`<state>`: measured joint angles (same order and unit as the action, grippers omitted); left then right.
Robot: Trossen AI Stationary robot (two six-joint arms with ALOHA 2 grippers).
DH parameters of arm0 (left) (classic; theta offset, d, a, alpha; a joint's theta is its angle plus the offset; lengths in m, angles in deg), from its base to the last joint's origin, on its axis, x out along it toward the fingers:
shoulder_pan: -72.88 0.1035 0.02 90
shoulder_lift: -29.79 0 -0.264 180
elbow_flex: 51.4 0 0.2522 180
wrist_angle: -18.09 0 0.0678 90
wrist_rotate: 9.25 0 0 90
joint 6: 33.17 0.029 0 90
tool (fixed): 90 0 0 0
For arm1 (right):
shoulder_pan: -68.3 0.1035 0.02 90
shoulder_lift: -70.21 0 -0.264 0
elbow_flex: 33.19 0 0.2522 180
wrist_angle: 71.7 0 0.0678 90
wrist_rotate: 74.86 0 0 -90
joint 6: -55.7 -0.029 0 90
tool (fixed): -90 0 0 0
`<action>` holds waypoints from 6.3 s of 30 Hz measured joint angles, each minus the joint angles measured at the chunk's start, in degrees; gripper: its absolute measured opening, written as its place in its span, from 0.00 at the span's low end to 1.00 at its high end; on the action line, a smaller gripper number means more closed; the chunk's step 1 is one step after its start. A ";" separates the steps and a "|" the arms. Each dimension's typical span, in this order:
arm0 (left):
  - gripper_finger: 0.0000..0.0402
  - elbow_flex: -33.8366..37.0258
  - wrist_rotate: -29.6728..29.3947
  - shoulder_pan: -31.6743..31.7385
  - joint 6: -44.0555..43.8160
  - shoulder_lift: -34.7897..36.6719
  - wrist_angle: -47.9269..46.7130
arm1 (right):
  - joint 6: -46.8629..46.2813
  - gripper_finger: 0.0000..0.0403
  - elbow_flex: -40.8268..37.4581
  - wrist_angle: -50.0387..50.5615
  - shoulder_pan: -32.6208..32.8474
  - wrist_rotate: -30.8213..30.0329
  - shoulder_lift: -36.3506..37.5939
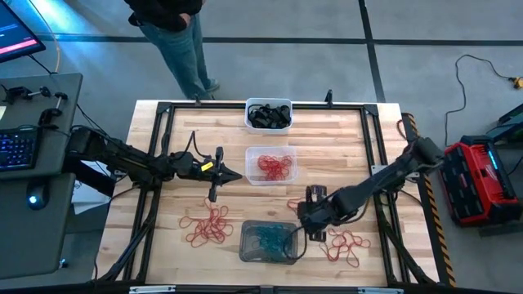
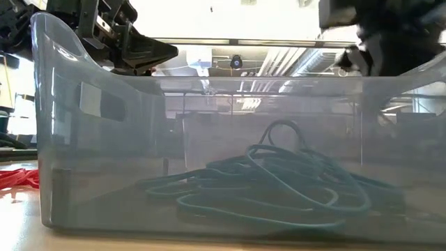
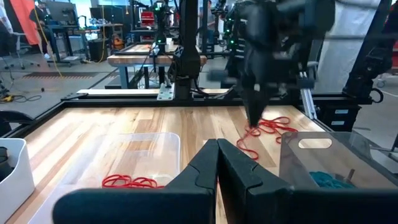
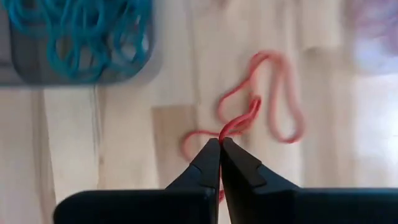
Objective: Sort rubber bands into baskets
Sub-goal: Put the red rubber band into the transparent bin
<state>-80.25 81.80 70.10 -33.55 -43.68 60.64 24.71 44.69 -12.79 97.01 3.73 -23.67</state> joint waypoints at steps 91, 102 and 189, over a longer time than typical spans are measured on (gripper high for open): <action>0.00 0.02 -1.75 0.20 0.59 -0.02 -3.85 | 10.12 0.32 2.96 -4.17 -10.13 -3.66 0.06; 0.00 0.02 -1.85 0.20 0.59 -0.02 -3.81 | 6.61 0.32 -12.93 -21.38 -8.62 -3.83 2.01; 0.00 0.02 -1.96 0.18 1.68 -0.02 -4.00 | 40.70 0.00 0.26 -30.02 -28.72 -19.57 -1.98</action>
<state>-80.23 79.84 70.28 -31.87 -43.71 56.64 65.41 44.95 -42.81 68.29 -15.84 -25.65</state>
